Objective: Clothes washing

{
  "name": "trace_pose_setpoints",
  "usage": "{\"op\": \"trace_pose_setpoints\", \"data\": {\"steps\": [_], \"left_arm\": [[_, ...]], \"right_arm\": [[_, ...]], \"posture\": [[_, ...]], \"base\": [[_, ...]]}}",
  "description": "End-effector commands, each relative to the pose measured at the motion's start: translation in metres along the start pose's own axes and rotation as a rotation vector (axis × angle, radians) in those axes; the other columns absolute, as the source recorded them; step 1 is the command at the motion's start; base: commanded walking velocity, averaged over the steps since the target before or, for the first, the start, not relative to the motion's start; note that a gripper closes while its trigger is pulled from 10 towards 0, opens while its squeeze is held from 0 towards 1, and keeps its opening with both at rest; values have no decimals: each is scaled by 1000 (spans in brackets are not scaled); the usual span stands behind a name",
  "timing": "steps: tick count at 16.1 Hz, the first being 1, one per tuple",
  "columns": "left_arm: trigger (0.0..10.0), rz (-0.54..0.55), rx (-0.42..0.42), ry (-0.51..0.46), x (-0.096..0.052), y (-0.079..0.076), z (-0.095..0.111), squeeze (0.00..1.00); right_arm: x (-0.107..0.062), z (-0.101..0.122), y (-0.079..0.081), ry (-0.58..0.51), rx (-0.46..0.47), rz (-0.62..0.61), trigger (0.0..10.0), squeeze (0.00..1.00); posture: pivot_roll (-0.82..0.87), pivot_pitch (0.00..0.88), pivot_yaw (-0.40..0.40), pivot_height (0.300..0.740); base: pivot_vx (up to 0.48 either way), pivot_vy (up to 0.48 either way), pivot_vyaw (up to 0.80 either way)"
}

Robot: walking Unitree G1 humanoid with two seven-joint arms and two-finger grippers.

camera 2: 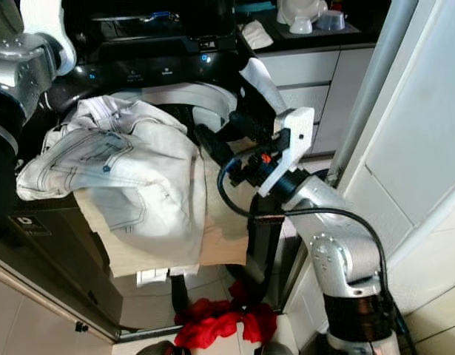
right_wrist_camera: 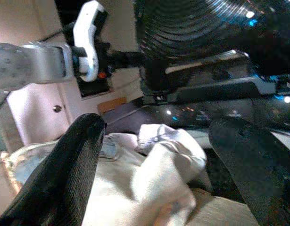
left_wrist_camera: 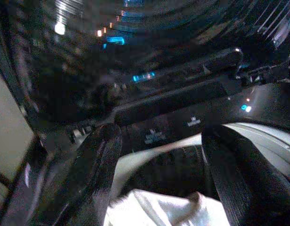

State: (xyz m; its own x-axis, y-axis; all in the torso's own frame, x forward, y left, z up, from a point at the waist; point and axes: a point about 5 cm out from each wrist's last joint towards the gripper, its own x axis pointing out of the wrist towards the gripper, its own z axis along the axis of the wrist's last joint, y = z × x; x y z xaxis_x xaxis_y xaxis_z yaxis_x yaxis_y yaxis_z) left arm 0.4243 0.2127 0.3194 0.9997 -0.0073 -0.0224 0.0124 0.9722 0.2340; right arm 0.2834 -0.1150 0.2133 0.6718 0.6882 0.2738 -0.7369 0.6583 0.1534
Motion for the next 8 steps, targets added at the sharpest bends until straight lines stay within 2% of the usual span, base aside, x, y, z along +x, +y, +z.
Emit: {"op": "trace_pose_setpoints", "data": {"steps": [1, 3, 4, 5, 6, 8], "left_arm": [[10000, 4, 112, -132, -2, 0, 31, 0], [10000, -61, 216, -327, -7, -10, 59, 0], [10000, -94, 229, -385, -9, -14, 63, 0], [10000, -176, 222, -481, -17, -18, 57, 0], [10000, -207, 220, -510, -23, -19, 51, 0], [10000, -251, 161, -573, -58, -29, 17, 0]], "right_arm": [[3, 4, -1, -18, -17, -8, 10000, 55], [0, -2, -1, -7, -9, -11, 10000, 55], [-1, -3, -2, -4, -8, -14, 10000, 59], [-2, -7, -5, 6, -16, -25, 10000, 67], [-2, -8, -7, 10, -22, -35, 10000, 67], [0, -17, -15, 35, -67, -71, 10000, 67]], "posture": [[-156, 0, 77, 740], [-148, 0, 75, 740], [-148, 0, 75, 740], [-122, 0, 64, 740], [-105, 0, 56, 740], [-61, 0, 30, 740]], "base": [[0, 0, 0], [0, 0, 0], [0, 0, 0], [0, 0, 0], [0, 0, 0], [0, 0, 0]]}}
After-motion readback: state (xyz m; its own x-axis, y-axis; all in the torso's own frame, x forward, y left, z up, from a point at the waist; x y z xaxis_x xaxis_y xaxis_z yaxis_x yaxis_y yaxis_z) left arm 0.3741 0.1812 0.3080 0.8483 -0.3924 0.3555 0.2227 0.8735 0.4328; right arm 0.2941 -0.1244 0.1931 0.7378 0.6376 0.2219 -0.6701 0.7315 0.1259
